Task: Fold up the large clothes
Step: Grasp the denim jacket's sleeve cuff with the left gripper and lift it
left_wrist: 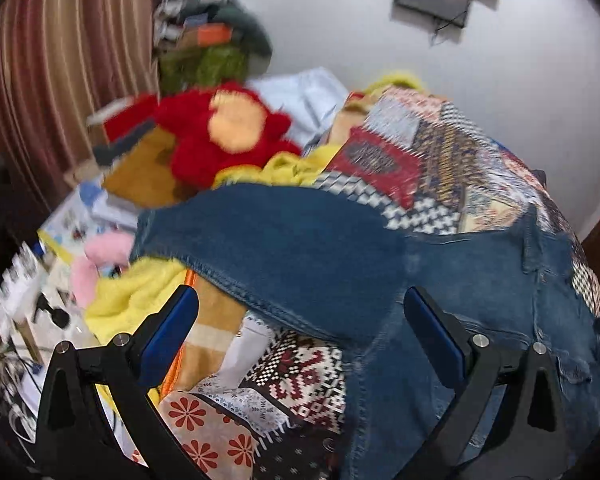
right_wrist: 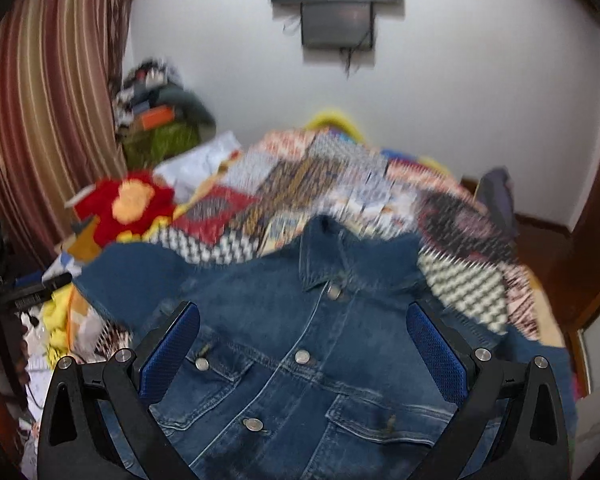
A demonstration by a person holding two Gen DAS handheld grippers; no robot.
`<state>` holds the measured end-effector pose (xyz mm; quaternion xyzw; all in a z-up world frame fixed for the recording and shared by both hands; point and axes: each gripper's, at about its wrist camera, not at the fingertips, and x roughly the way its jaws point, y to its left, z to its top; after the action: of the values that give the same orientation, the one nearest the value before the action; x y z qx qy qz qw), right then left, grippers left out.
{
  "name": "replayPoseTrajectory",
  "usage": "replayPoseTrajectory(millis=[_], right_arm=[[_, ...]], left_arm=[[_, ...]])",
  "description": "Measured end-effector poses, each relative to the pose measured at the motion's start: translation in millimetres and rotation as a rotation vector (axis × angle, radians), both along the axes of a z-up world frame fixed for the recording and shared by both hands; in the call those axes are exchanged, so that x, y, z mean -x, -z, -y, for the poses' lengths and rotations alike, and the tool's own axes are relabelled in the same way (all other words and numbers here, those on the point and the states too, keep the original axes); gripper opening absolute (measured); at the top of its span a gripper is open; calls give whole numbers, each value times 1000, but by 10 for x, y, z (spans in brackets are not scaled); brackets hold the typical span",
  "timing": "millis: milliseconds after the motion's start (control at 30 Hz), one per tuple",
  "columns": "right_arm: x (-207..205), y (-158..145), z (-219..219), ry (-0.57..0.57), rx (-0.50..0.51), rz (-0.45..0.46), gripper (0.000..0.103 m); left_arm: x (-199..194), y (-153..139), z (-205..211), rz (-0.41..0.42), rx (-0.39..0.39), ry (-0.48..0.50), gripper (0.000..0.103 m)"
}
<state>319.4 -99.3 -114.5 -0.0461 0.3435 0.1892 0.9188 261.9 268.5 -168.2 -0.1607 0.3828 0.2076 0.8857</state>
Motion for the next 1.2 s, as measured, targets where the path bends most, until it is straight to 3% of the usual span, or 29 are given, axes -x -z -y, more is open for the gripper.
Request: replayPoseTrajectory(millis=[133, 333, 467, 633, 700, 933, 1067, 1200], right_arm=[[-273, 427, -153, -15, 20, -117, 103], [-575, 990, -493, -97, 168, -243, 103], [-652, 1208, -691, -191, 203, -313, 103], [-727, 1376, -891, -282, 214, -394, 103], [-763, 1420, -935, -284, 225, -410, 103], [-831, 1609, -938, -264, 238, -498, 103], [-813, 1591, -960, -274, 259, -492, 103], [-804, 1510, -887, -260, 234, -511, 103]], left_arm=[[-117, 297, -342, -37, 149, -14, 103], [-234, 665, -653, -43, 436, 38, 103], [-275, 764, -760, -31, 511, 39, 102], [-335, 802, -956, 3, 541, 17, 90], [-363, 764, -985, 22, 515, 38, 83], [-475, 600, -974, -13, 276, 20, 33], [-552, 609, -1033, -15, 239, -18, 22], [-589, 394, -807, -22, 102, 0, 17]])
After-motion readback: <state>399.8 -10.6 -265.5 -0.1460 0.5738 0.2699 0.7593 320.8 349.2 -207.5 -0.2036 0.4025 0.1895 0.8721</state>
